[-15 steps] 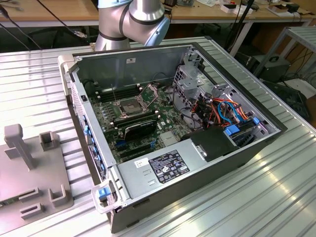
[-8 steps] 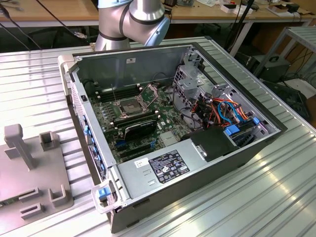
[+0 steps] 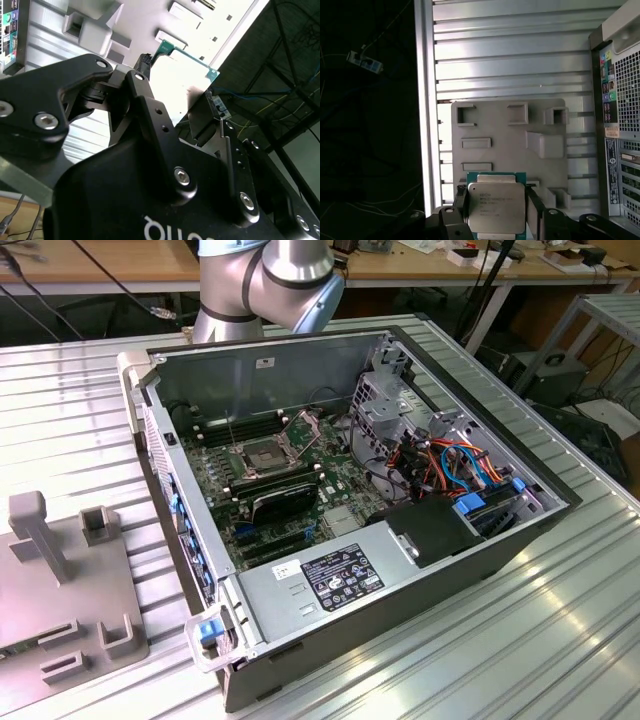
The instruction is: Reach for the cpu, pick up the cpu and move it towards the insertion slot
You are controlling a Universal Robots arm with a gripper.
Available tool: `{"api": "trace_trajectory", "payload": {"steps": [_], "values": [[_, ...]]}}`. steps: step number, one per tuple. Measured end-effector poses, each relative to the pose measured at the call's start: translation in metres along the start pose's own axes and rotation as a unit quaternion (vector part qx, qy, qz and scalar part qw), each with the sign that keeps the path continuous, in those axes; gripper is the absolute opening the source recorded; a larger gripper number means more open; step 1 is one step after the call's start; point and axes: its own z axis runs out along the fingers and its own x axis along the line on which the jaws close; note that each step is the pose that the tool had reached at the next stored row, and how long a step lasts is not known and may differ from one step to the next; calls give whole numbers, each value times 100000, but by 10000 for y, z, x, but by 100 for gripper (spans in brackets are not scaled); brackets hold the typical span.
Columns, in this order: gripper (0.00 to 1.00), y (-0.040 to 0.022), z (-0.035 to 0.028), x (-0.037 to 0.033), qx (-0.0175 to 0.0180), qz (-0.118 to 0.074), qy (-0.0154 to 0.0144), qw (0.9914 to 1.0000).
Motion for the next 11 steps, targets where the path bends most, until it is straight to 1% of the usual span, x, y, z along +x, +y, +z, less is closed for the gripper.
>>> {"api": "trace_trajectory", "payload": {"steps": [3, 4, 11], "values": [[55, 3, -2, -50, 3, -3, 2, 100000], [55, 5, -4, -90, 2, 4, 4, 100000], [55, 14, -11, -266, 9, 0, 5, 100000]]}}
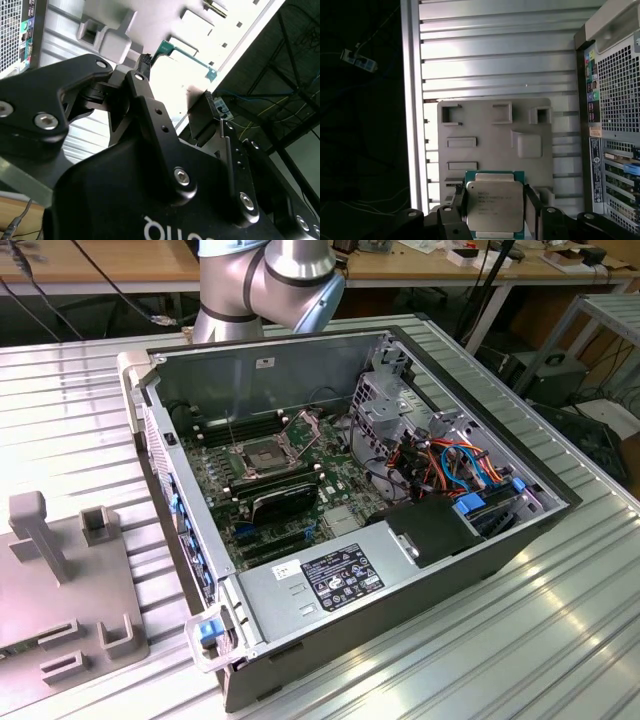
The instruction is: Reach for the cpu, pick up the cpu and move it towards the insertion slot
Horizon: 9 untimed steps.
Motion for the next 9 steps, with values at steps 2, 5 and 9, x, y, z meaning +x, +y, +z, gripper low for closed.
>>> {"api": "trace_trajectory", "payload": {"steps": [2, 5, 9], "values": [[55, 3, -1, -57, -8, -2, -5, 100000], [55, 8, -5, -145, -5, 5, -5, 100000], [55, 15, -11, -286, 5, 2, -5, 100000]]}}
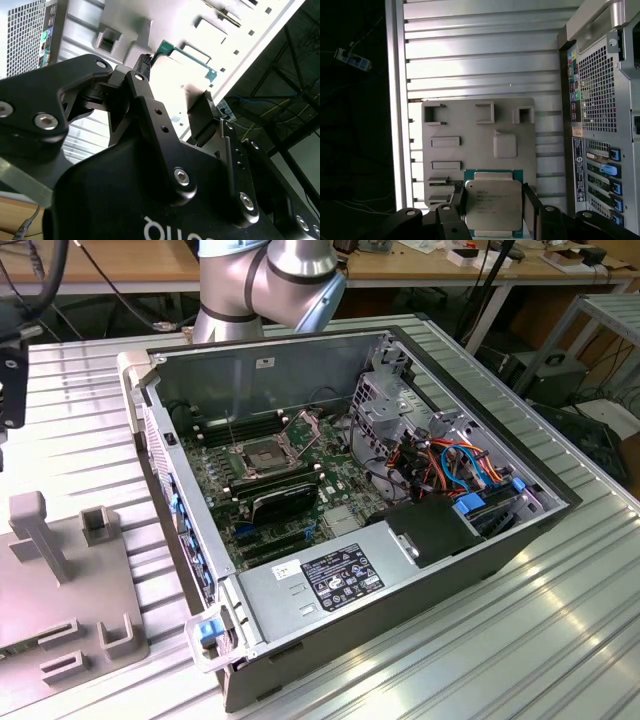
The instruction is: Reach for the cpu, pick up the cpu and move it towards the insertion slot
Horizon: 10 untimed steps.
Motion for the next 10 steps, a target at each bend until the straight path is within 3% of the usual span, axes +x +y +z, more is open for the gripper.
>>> {"api": "trace_trajectory", "payload": {"steps": [10], "values": [[55, 14, -10, -277, 72, 2, -8, 100000]]}}
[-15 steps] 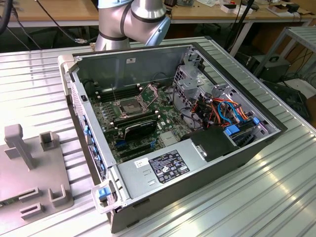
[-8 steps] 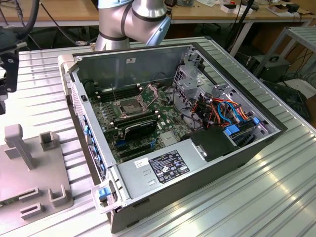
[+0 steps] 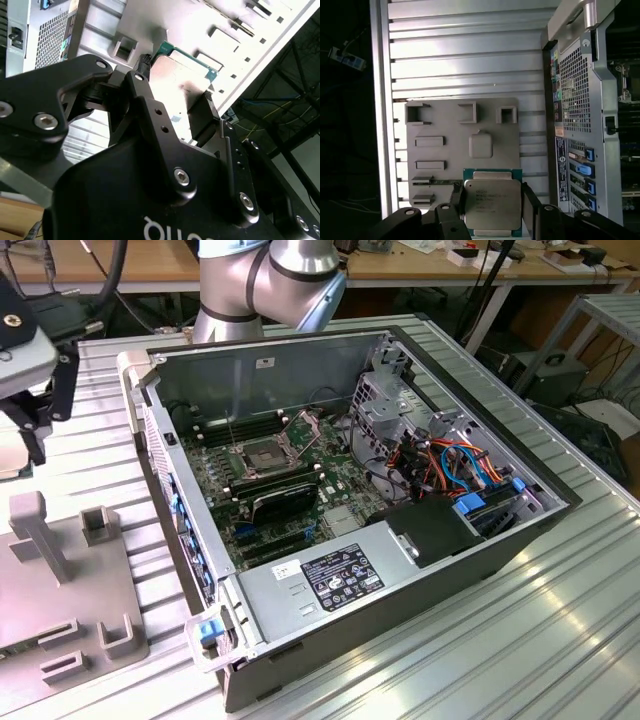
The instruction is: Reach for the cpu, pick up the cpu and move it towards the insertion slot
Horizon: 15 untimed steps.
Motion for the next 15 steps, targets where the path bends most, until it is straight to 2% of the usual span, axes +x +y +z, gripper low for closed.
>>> {"api": "trace_trajectory", "payload": {"steps": [15], "values": [[55, 20, -15, -383, 83, 5, -2, 100000]]}}
